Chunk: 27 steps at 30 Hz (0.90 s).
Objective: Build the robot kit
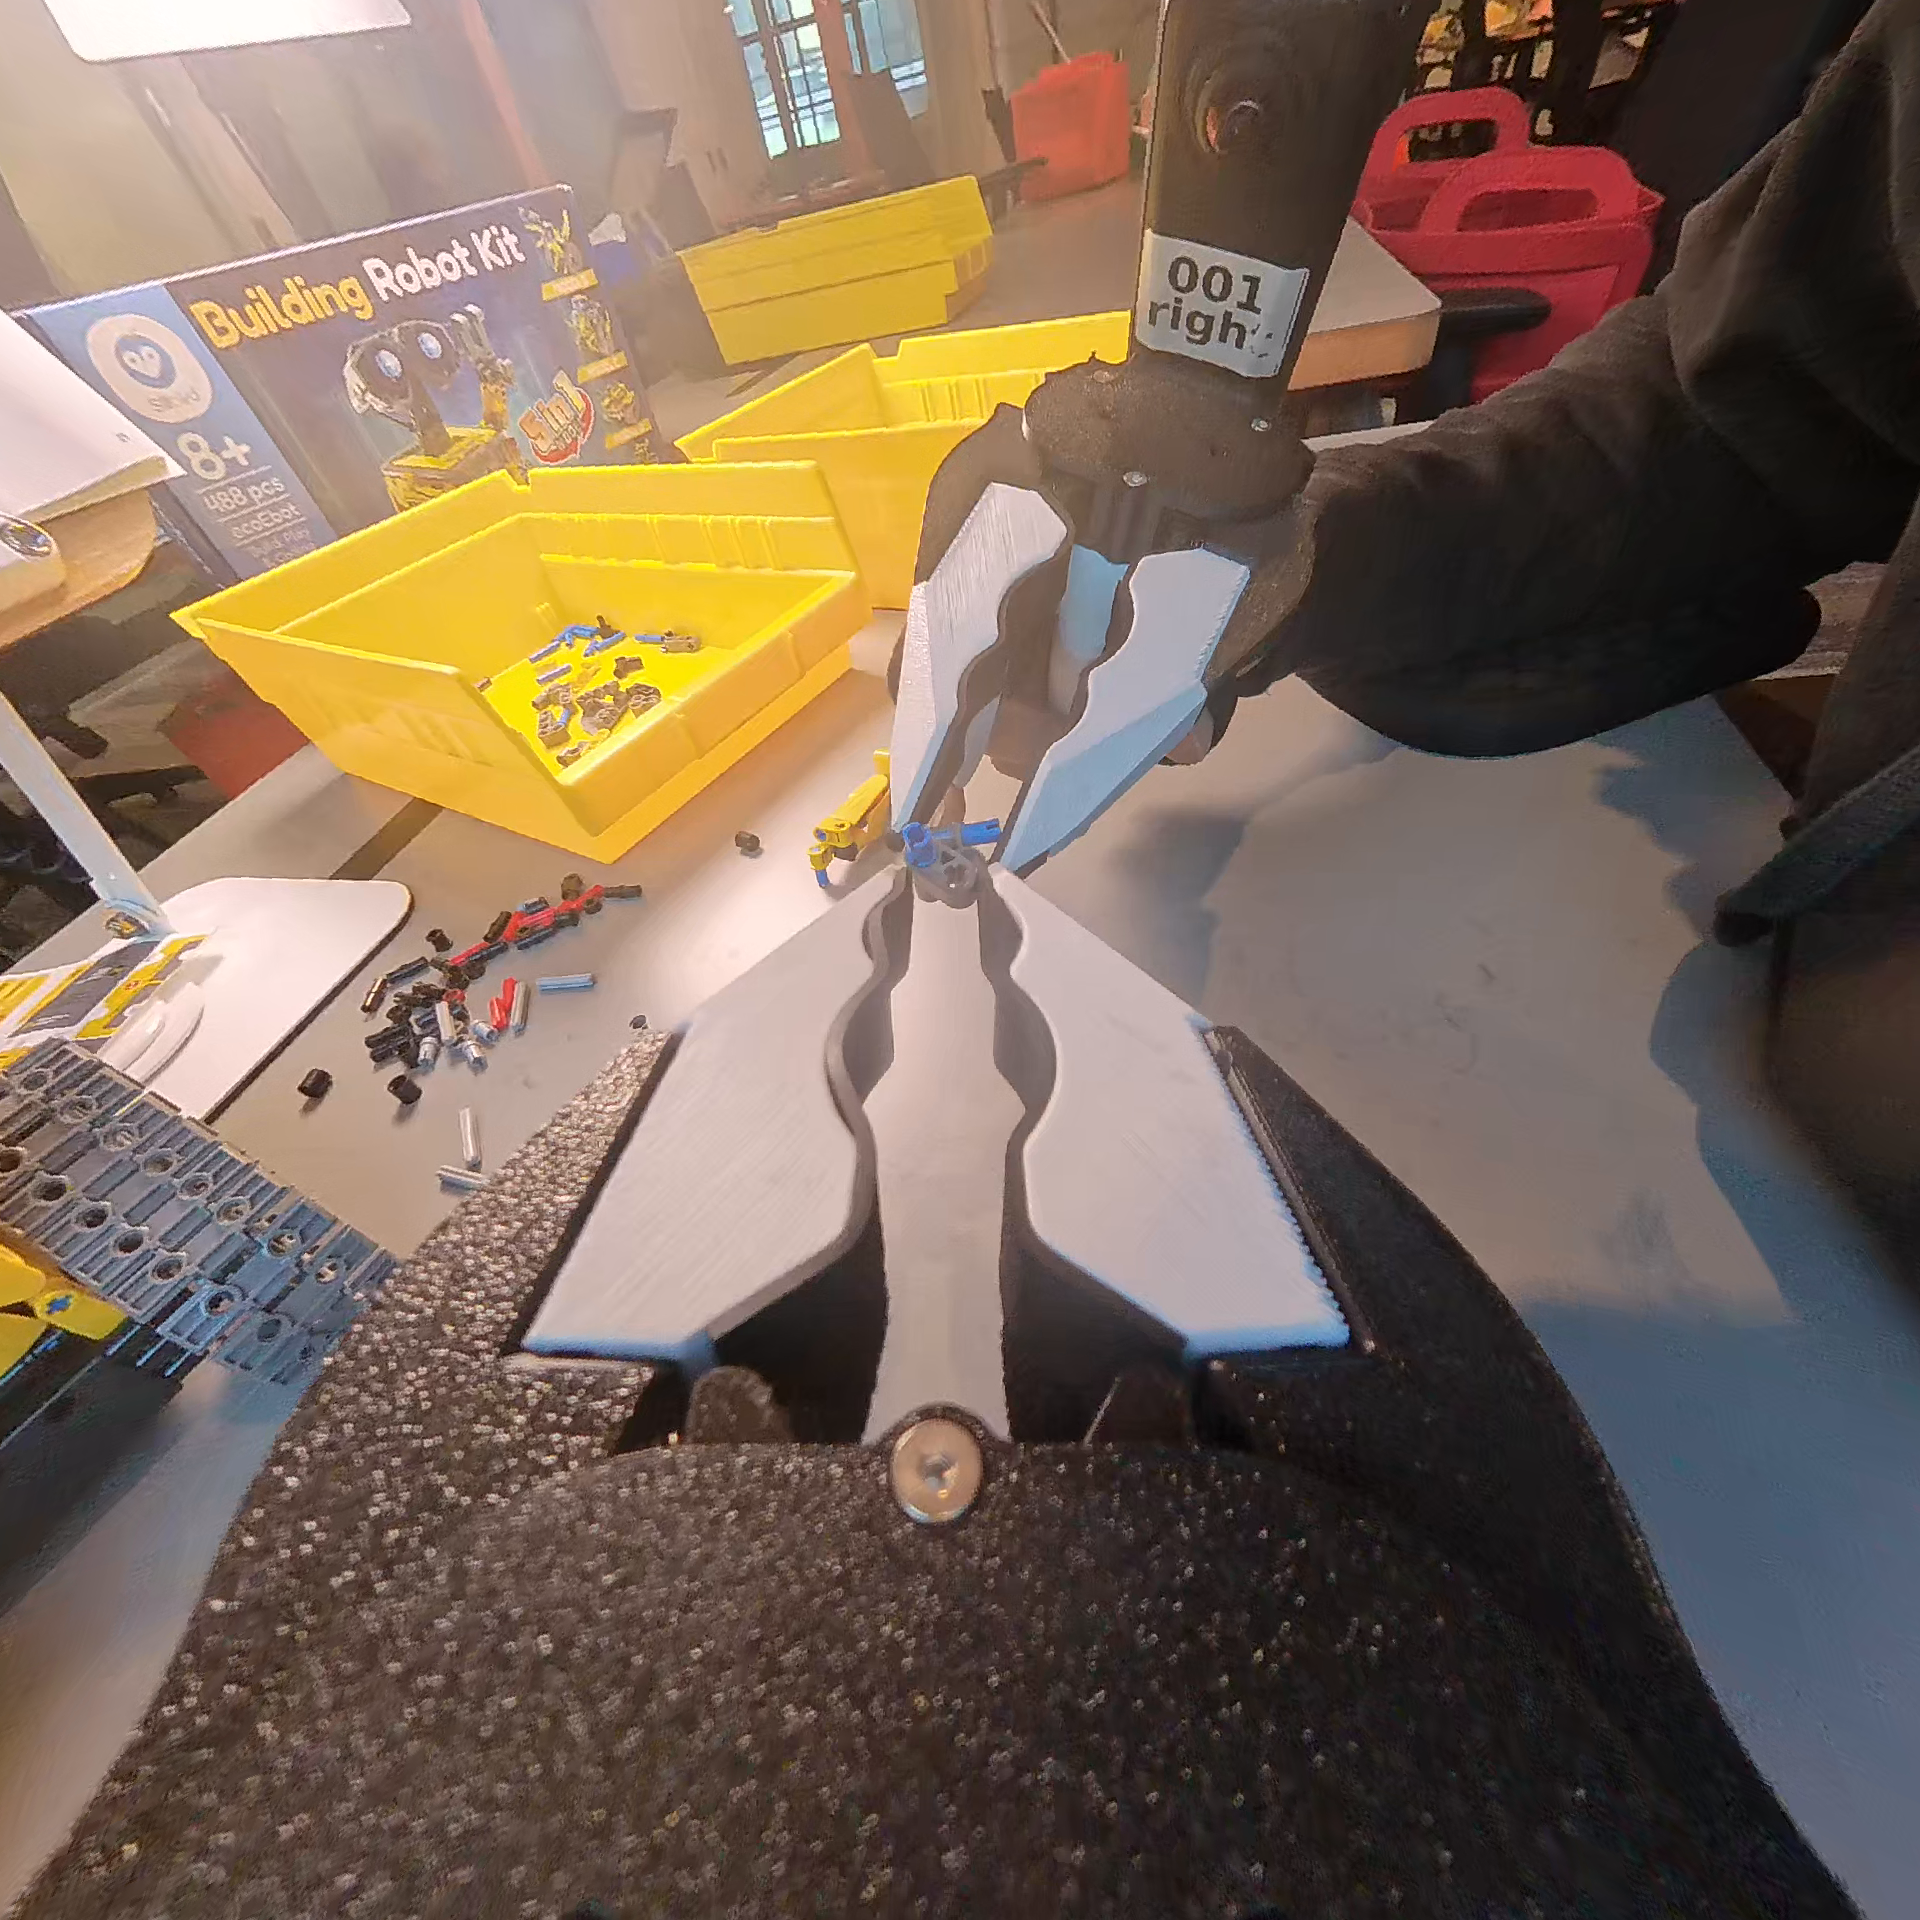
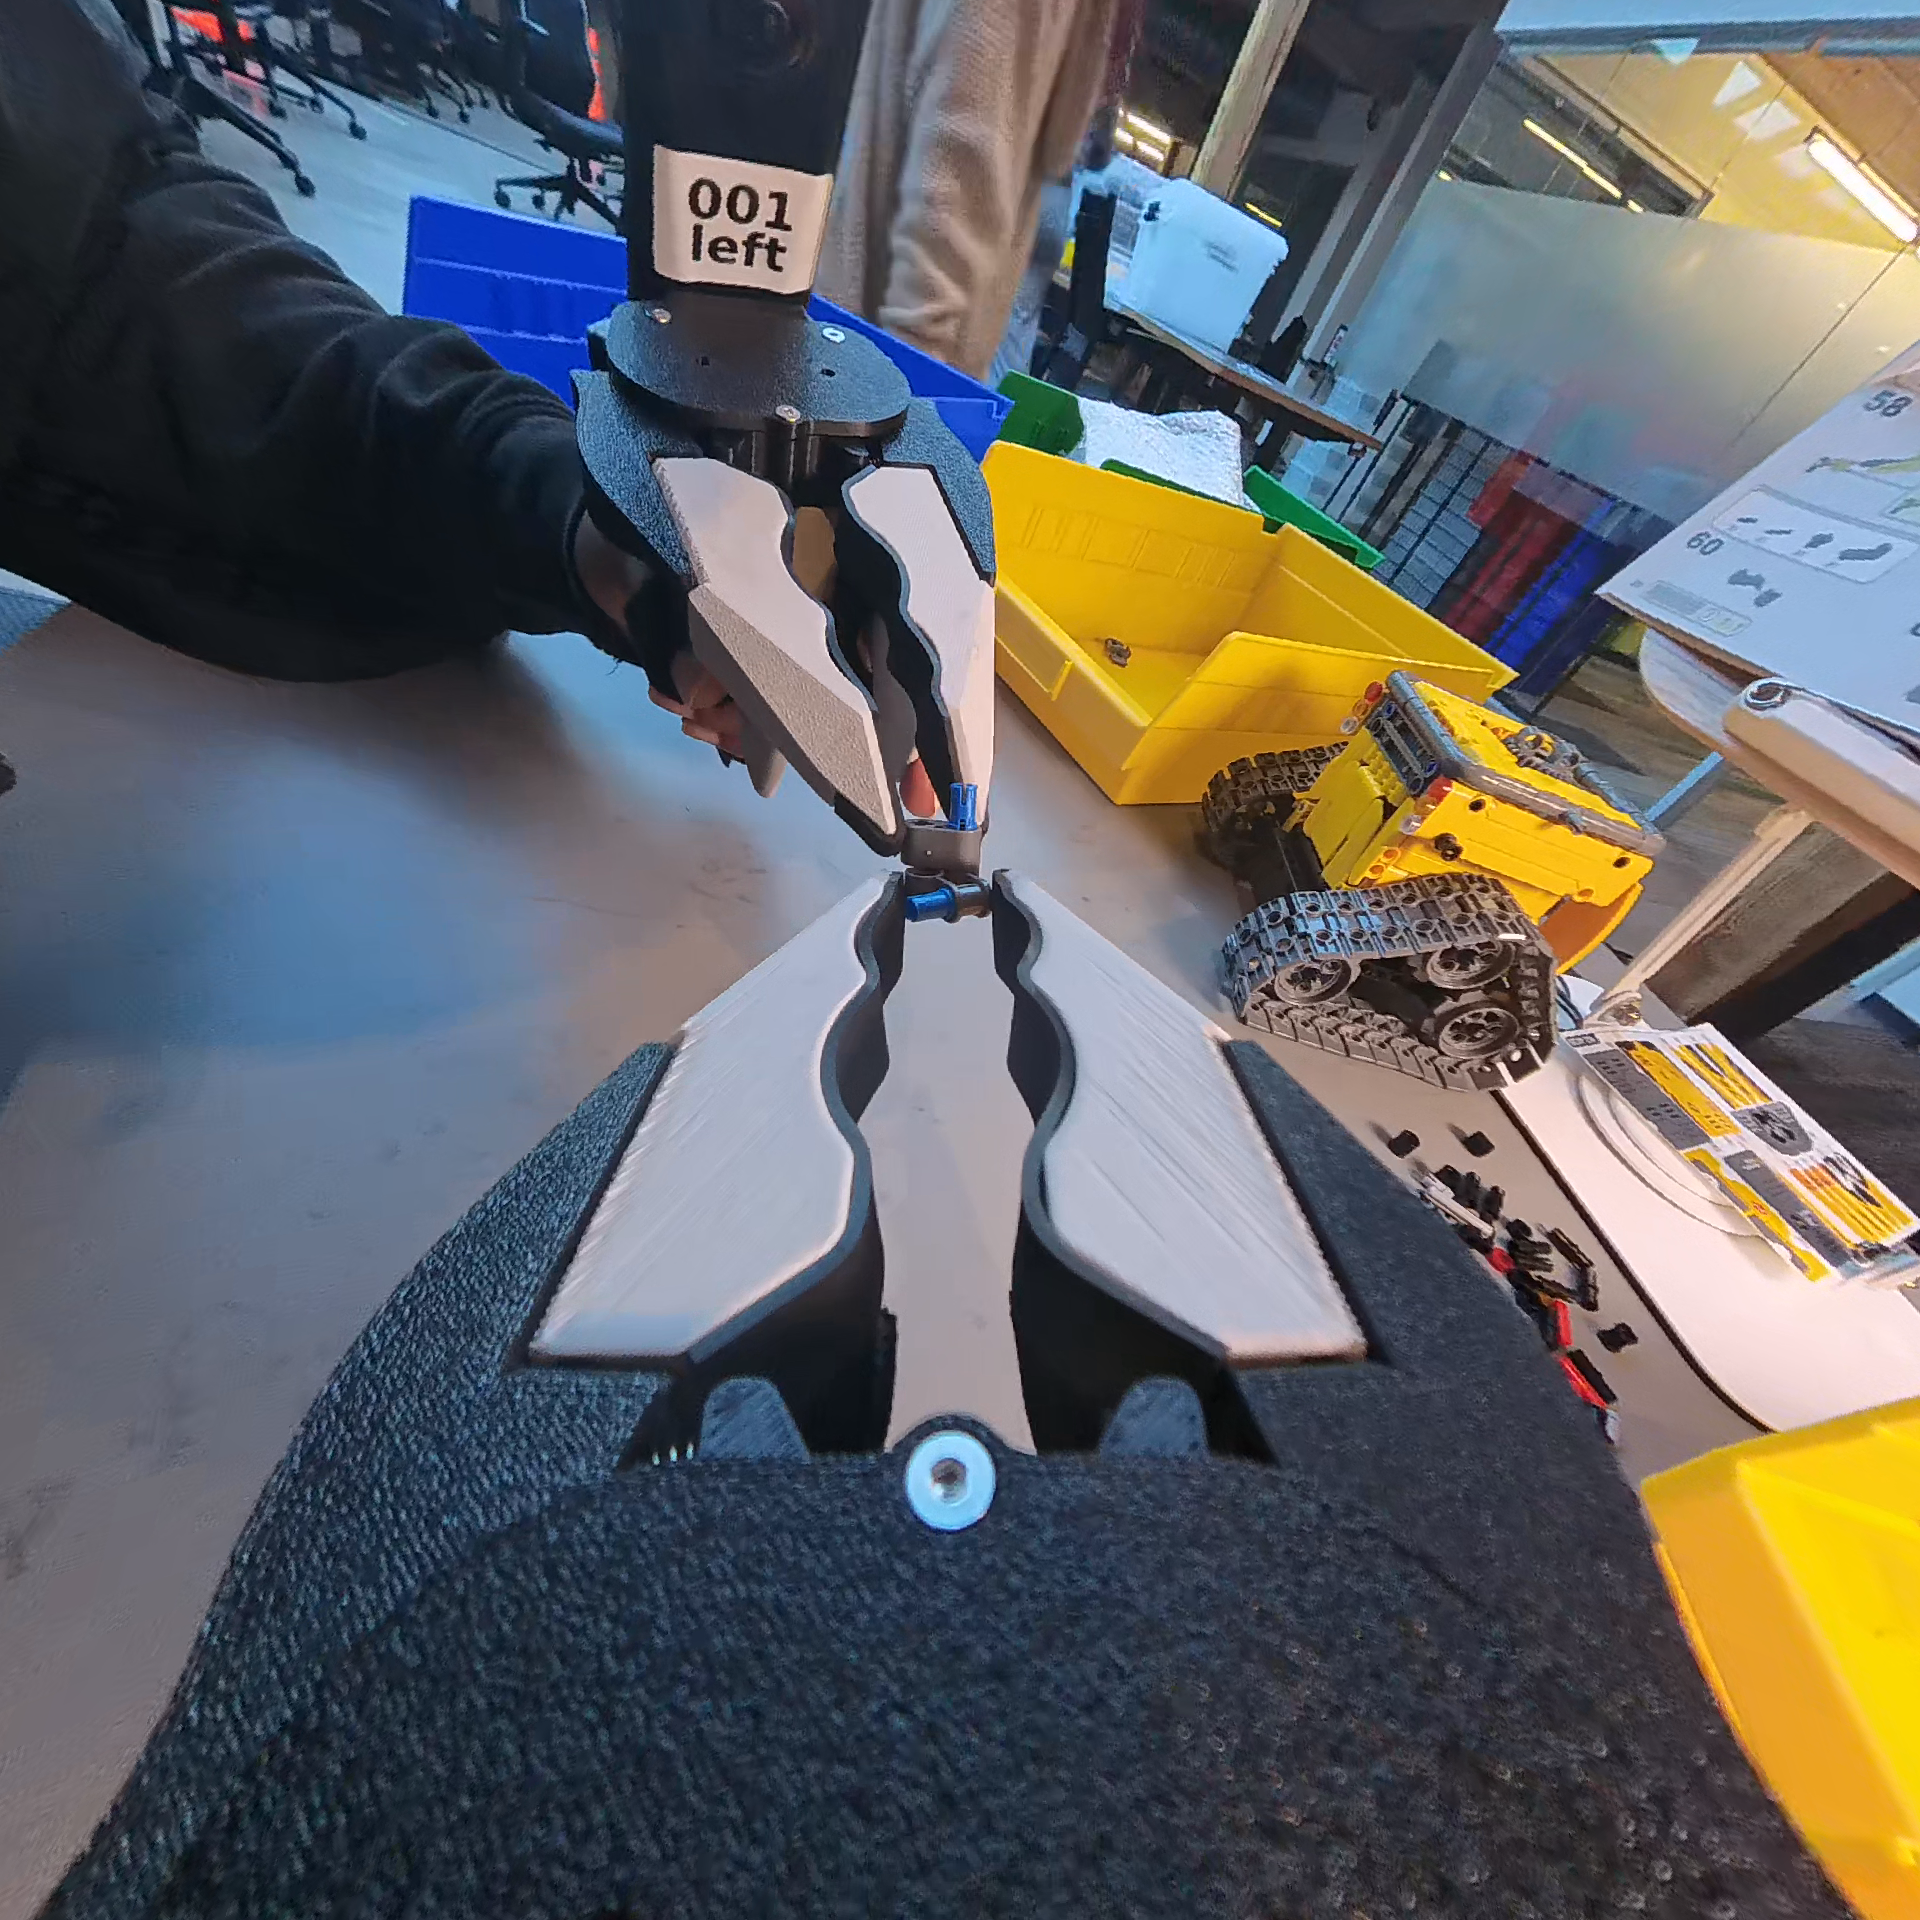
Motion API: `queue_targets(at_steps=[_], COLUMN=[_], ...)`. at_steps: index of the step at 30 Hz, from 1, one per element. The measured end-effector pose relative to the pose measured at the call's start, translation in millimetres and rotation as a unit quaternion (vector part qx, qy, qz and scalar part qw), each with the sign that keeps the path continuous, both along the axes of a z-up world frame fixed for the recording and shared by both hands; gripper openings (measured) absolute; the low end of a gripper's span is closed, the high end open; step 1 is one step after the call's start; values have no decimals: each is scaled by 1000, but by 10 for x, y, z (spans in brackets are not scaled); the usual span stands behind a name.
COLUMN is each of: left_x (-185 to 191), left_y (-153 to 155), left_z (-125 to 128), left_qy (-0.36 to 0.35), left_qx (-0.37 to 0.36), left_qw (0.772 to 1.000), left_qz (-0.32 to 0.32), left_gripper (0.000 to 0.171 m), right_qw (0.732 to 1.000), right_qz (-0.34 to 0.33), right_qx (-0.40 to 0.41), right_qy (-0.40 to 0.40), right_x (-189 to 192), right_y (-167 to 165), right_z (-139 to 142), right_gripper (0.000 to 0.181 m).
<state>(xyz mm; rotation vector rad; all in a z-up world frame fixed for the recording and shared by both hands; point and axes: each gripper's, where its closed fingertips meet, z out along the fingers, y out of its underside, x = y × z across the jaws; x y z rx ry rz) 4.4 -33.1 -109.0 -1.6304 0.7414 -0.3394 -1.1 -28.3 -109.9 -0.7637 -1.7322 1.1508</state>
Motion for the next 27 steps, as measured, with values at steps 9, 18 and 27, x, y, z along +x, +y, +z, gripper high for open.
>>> queue_targets(at_steps=[9,18,27], left_x=[-8,-38,-85], left_y=[-5,10,57], left_z=[-47,-158,-383], left_qy=[13,34,78], left_qx=[-12,-29,-59], left_qw=[1000,999,995], left_qz=[-6,-5,10], left_gripper=[9,8,8], right_qw=[1000,999,996], right_qz=[4,0,-17], right_qx=[0,5,16], right_qy=[-9,-33,-85], right_x=[5,-16,-53], right_y=[4,25,69], right_z=[-40,-146,-362], right_gripper=[17,17,17])
